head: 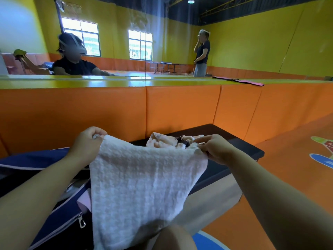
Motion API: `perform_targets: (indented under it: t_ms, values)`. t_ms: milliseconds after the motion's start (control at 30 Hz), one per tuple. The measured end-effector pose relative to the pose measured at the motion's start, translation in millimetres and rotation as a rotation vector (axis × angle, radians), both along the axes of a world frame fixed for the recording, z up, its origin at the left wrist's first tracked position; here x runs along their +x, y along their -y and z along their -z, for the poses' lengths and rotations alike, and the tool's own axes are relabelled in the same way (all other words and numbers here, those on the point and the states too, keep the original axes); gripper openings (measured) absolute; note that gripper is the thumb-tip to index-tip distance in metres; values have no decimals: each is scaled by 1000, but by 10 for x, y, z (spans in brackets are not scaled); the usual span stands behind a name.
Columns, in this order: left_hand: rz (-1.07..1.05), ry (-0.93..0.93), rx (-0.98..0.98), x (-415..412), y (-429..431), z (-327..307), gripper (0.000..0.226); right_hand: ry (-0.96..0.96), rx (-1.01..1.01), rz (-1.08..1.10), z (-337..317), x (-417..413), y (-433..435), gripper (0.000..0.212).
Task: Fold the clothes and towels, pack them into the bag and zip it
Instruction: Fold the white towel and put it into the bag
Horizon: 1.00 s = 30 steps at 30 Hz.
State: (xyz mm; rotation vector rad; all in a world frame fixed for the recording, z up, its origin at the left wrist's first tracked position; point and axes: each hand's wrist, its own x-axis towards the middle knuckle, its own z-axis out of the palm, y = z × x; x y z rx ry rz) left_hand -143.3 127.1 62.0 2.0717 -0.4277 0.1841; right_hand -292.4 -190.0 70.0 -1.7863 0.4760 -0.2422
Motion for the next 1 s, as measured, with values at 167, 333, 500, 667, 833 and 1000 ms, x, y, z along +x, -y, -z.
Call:
perform_targets:
  t_ms: [167, 333, 500, 667, 833, 1000]
  values:
    - [10, 48, -33, 1, 7, -64, 15, 26, 101, -16, -102, -17, -27, 49]
    - [11, 39, -62, -34, -12, -101, 17, 210, 103, 131, -160, -32, 35, 34]
    - [13, 92, -41, -84, -53, -163, 21, 254, -151, 251, -172, -19, 72, 22]
    - [36, 124, -66, -132, -61, -288, 32, 309, -384, 350, -334, -68, 73, 15]
    - [24, 232, -83, -126, -83, -517, 12, 431, -505, 368, -541, -189, 86, 17]
    - [45, 382, -62, -153, -136, -784, 6, 559, -471, 374, -735, -312, 142, 18]
